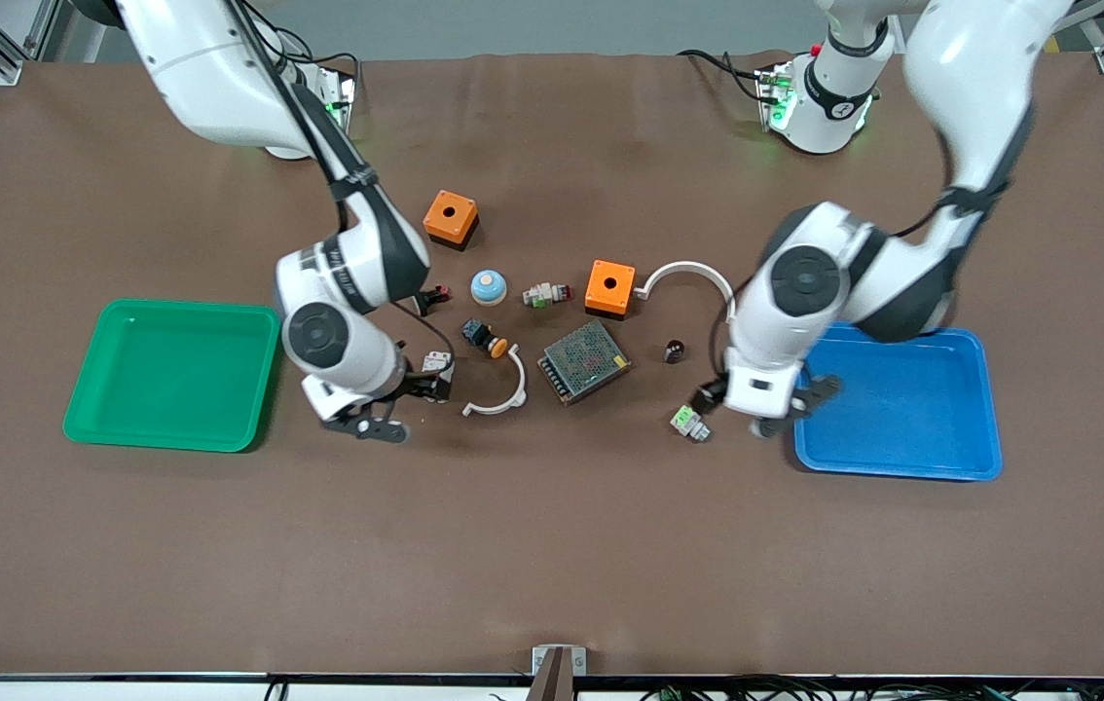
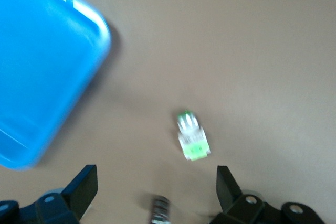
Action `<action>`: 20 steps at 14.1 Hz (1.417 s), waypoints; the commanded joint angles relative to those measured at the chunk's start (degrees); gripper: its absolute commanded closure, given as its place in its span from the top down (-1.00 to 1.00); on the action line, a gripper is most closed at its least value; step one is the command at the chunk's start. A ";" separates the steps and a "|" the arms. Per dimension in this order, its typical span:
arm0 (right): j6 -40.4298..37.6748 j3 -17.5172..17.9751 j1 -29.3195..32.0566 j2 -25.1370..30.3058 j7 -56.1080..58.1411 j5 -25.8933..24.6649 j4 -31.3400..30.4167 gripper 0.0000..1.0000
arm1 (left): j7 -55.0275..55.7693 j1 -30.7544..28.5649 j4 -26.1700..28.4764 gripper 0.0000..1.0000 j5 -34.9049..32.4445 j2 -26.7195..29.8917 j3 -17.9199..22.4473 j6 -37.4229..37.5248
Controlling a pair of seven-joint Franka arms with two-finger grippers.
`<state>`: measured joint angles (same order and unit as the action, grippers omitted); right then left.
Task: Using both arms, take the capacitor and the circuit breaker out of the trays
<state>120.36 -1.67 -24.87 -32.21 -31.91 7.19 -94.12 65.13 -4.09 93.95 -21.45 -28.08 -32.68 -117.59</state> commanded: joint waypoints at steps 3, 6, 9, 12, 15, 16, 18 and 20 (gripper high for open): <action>-10.23 0.53 8.15 6.35 9.12 -0.94 3.60 1.00 | -11.13 -5.13 -13.43 1.00 -0.43 1.44 -0.81 13.78; -15.23 0.53 14.13 9.70 17.64 -5.42 3.60 1.00 | -23.86 -9.70 -13.44 1.00 0.01 6.19 -0.81 14.76; -19.71 0.53 20.02 12.95 26.34 -5.61 3.60 1.00 | -31.72 -11.12 -13.44 1.00 1.33 10.93 -0.72 18.61; -23.32 0.44 24.86 15.06 32.68 -6.22 4.03 1.00 | -35.59 -11.74 -13.44 1.00 2.99 15.33 -0.37 21.26; -27.63 0.44 27.41 14.98 34.99 -7.63 8.15 1.00 | -41.98 -6.24 -12.30 1.00 9.56 20.33 8.98 23.62; -28.07 0.44 27.59 14.81 34.55 -7.46 9.47 1.00 | -45.67 -3.24 -11.77 1.00 11.16 22.09 14.26 25.29; -29.13 0.53 27.77 14.54 34.72 -7.28 11.15 1.00 | -51.30 -2.16 -10.72 1.00 13.88 24.29 17.20 28.37; -29.13 0.53 27.42 14.54 34.72 -7.46 12.12 1.00 | -54.39 3.08 -9.15 1.00 14.95 26.75 24.46 29.87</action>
<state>92.25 -2.07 2.11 -17.59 2.54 0.74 -83.35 13.65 -5.37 81.33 -8.05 -4.90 -13.72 -88.48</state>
